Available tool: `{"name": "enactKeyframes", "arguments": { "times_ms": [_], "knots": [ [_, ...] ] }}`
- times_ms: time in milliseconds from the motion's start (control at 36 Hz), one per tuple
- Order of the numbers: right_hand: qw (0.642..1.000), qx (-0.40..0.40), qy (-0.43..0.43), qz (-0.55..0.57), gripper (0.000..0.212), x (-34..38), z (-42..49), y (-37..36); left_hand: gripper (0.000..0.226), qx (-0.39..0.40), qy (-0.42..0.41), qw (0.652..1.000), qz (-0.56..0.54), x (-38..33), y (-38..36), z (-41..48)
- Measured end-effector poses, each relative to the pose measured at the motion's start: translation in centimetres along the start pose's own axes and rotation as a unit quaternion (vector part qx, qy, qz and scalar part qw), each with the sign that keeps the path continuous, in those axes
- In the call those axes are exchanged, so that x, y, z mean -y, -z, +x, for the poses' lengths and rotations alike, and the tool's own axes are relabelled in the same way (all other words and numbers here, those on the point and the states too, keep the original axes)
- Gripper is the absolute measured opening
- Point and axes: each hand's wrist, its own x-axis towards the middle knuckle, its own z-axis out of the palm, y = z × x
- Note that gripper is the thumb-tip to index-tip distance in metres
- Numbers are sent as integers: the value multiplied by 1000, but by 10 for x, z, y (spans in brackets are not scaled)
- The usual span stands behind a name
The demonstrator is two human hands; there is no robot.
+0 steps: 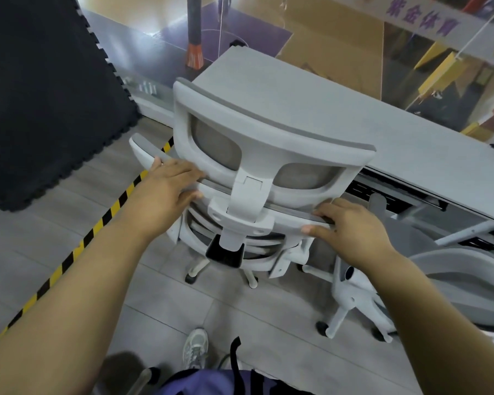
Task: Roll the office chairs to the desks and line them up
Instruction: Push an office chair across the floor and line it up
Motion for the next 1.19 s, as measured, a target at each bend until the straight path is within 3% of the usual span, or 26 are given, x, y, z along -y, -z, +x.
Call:
{"name": "enactKeyframes", "arguments": {
  "times_ms": [417, 611, 778, 1028, 1194],
  "knots": [
    [999, 9, -37, 20, 42, -14, -23, 0, 41, 28, 10, 1000, 1, -28, -3, -14],
    [999, 8, -37, 37, 43, -13, -24, 0, 30, 17, 18, 1000, 15, -33, 0, -14],
    [999, 36, -28, 9, 43, -8, -25, 8, 31, 73, 70, 995, 16, -44, 11, -11],
    [978, 199, 18, -68, 54, 7, -25, 62, 34, 213, 176, 958, 75, -71, 49, 4],
    [976, 191, 78, -63, 54, 33, -24, 108, 39, 250, 212, 935, 137, -86, 91, 14]
  ]
}}
